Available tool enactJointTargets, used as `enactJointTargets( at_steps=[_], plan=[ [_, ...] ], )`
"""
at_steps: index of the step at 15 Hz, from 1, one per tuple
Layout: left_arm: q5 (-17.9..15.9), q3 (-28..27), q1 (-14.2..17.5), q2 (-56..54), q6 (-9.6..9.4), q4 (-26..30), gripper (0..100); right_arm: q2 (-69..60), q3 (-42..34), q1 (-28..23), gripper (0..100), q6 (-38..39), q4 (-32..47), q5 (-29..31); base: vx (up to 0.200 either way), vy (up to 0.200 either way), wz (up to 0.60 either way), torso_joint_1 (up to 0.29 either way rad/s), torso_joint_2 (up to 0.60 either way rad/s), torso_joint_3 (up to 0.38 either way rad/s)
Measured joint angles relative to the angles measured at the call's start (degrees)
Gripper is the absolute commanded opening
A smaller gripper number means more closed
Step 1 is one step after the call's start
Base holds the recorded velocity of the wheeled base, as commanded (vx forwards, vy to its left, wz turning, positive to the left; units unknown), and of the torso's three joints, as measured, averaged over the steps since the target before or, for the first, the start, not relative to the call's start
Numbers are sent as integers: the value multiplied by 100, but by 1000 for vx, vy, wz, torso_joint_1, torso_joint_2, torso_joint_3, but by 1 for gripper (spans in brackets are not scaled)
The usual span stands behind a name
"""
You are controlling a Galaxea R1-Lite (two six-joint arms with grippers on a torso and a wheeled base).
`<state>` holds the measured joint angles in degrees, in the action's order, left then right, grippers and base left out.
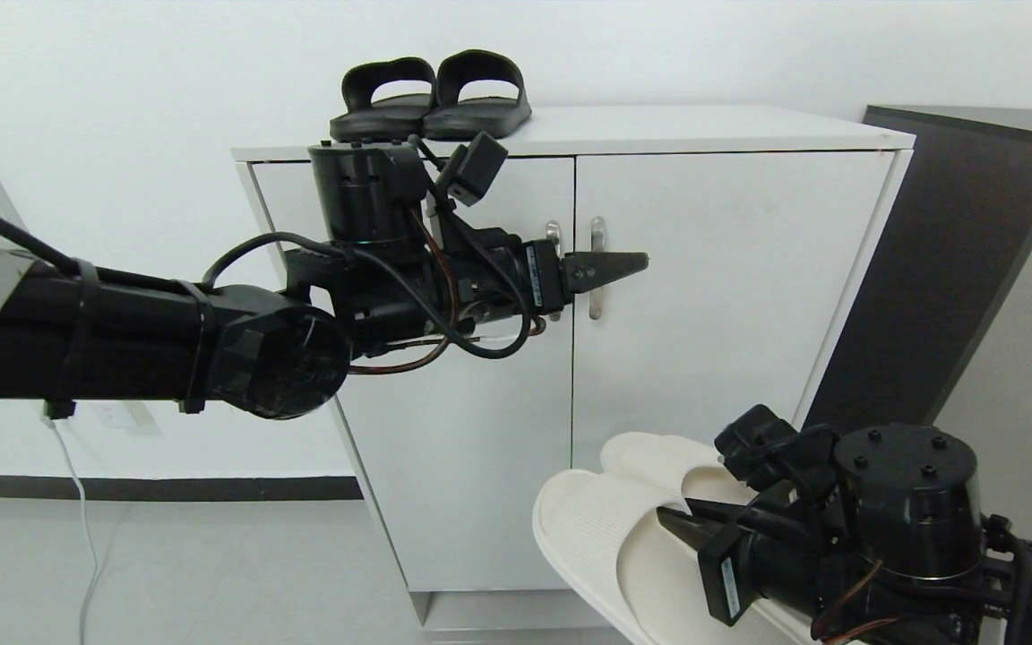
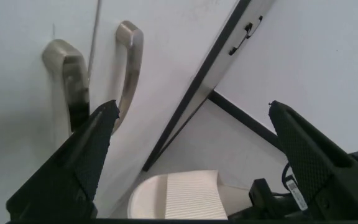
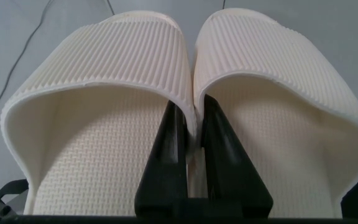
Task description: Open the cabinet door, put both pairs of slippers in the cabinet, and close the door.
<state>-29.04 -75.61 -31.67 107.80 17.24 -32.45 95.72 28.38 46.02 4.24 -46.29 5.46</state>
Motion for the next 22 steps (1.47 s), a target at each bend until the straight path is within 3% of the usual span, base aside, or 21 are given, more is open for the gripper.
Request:
enactJointTargets(
  at_steps=[3,10,11,16,22],
  plan=[
    [288,-261,-5,190,0,-6,100,1,-5,4,0,-11,1,9,0,0,0,0,0,0],
    [325,-518,-115,477,2,251,100,4,-10,21,0,-11,4,6,0,0,0,0,0,0],
    [318,-529,-118,503,6,257,0,4,-10,26,0,-11,4,9,0,0,0,0,0,0],
    [362,-516,-110,540,46,232,0,-2,-52,59,0,-1,1,-68,0,0,0,0,0,0],
    [321,105,-247,193,52,119,0,-245,-551,100,0,-457,-54,-1024,0,0,0,0,0,0]
  ],
)
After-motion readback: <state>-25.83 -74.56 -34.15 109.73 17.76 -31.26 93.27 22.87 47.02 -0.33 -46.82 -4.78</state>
